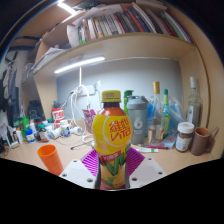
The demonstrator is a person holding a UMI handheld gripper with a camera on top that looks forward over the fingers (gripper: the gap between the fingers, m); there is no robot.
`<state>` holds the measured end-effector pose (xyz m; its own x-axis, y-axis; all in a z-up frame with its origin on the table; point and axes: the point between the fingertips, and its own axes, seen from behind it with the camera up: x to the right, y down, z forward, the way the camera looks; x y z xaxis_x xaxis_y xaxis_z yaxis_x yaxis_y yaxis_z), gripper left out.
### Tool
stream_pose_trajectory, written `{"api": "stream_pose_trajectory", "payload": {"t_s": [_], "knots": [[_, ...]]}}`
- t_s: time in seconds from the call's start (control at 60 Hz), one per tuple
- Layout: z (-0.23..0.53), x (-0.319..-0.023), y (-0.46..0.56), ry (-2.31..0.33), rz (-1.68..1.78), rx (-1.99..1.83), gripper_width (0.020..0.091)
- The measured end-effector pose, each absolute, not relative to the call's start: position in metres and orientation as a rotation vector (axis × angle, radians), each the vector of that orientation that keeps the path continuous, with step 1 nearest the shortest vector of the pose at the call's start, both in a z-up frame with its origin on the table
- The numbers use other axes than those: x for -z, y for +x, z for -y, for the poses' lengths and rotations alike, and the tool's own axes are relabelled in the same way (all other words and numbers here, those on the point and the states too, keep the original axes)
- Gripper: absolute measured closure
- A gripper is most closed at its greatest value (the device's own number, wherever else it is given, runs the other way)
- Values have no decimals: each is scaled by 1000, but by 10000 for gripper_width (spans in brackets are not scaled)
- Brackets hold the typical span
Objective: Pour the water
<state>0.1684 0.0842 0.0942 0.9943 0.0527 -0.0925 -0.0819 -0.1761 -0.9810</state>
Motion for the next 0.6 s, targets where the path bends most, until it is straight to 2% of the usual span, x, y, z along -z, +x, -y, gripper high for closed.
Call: {"api": "stream_pose_trajectory", "payload": {"t_s": [0.067, 0.15, 0.167, 0.183, 0.25, 0.417, 0.467, 0.517, 0.55, 0.6], "knots": [[-85, -91, 162, -1735, 0, -153, 770], [-84, -76, 154, -1756, 49, -132, 733], [-83, -70, 152, -1770, 68, -123, 702], [-83, -75, 150, -1747, 87, -114, 720], [-82, -74, 149, -1730, 114, -82, 707], [-79, -74, 149, -1735, 117, -80, 600], [-76, -70, 151, -1763, 126, -71, 537], [-72, -63, 154, -1807, 137, -62, 394], [-67, -61, 155, -1827, 138, -60, 246], [-60, -60, 157, -1837, 133, -57, 255]]}}
